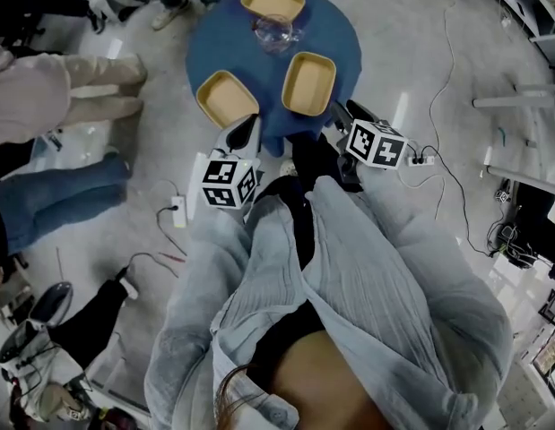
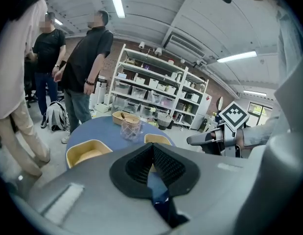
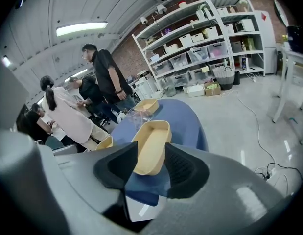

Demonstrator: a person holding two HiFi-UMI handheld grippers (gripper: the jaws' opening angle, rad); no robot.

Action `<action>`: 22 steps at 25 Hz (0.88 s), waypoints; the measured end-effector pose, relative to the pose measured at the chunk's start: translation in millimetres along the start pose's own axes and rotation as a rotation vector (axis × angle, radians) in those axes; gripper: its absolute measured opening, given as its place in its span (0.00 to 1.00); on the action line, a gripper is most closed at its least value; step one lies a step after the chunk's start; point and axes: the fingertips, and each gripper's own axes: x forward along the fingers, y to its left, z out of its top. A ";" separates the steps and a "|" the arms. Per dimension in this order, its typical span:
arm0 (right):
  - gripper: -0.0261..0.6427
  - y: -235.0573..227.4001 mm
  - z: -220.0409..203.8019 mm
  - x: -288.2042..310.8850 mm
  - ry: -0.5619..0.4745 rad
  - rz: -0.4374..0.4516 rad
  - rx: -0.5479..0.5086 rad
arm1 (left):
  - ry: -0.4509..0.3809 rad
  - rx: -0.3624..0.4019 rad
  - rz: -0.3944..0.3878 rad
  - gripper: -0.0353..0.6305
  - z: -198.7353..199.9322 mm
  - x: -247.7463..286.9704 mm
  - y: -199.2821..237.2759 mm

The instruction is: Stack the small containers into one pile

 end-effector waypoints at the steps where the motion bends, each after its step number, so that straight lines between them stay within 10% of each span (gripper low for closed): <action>1: 0.30 -1.7 -0.6 5.4 0.006 -0.003 0.006 | 0.005 -0.005 0.004 0.07 -1.6 2.4 1.6; 22: 0.21 -29.3 -20.5 86.1 0.196 -0.043 0.065 | 0.105 -0.104 0.067 0.07 -12.7 65.5 20.6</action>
